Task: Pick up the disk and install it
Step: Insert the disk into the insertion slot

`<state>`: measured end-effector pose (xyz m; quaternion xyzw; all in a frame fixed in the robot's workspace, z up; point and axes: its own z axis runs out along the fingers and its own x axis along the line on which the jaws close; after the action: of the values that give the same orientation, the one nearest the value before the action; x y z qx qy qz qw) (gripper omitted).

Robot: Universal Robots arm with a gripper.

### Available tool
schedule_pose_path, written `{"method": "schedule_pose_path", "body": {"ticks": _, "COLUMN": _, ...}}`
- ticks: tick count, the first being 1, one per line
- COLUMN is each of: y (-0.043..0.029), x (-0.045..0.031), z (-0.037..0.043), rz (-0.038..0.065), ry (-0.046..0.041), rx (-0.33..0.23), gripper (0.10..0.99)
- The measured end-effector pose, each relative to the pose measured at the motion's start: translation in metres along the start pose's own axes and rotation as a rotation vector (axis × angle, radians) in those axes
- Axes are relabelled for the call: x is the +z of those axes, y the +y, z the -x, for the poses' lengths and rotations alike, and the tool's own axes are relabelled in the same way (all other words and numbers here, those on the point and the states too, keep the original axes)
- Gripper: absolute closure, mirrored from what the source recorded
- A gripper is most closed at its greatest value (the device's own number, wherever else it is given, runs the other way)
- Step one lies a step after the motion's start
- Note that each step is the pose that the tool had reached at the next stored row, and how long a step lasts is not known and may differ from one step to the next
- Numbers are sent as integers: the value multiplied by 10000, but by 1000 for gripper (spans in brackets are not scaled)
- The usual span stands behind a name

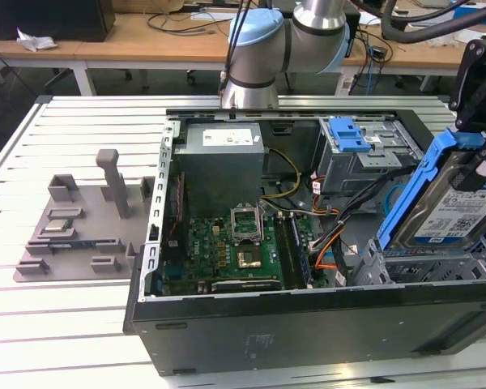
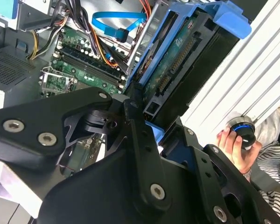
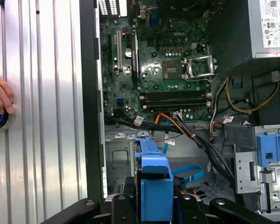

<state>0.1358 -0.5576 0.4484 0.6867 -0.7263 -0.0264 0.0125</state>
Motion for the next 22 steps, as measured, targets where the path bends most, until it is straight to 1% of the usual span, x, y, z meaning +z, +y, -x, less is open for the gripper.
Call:
{"method": "schedule_pose_path", "body": {"ticks": 3, "y": 3, "x": 47, "z": 0, "rz": -2, "ry": 11, "rx": -1, "gripper": 718}}
{"method": "schedule_pose_path", "body": {"ticks": 4, "y": 3, "x": 70, "z": -2, "rz": 1, "ry": -9, "rx": -1, "gripper": 718}}
{"method": "schedule_pose_path", "body": {"ticks": 9, "y": 2, "x": 96, "z": -2, "rz": 0, "ry": 2, "rx": -2, "gripper": 718}}
{"method": "schedule_pose_path", "body": {"ticks": 13, "y": -3, "x": 185, "z": -4, "rz": 0, "ry": -1, "rx": -2, "gripper": 718}}
{"method": "schedule_pose_path", "body": {"ticks": 15, "y": -6, "x": 241, "z": -4, "rz": 0, "ry": 1, "rx": -2, "gripper": 718}}
{"method": "schedule_pose_path", "body": {"ticks": 21, "y": -11, "x": 324, "z": -6, "rz": 1, "ry": 0, "rx": -2, "gripper": 718}}
{"method": "schedule_pose_path", "body": {"ticks": 22, "y": -12, "x": 348, "z": -7, "rz": 1, "ry": -1, "rx": -2, "gripper": 718}}
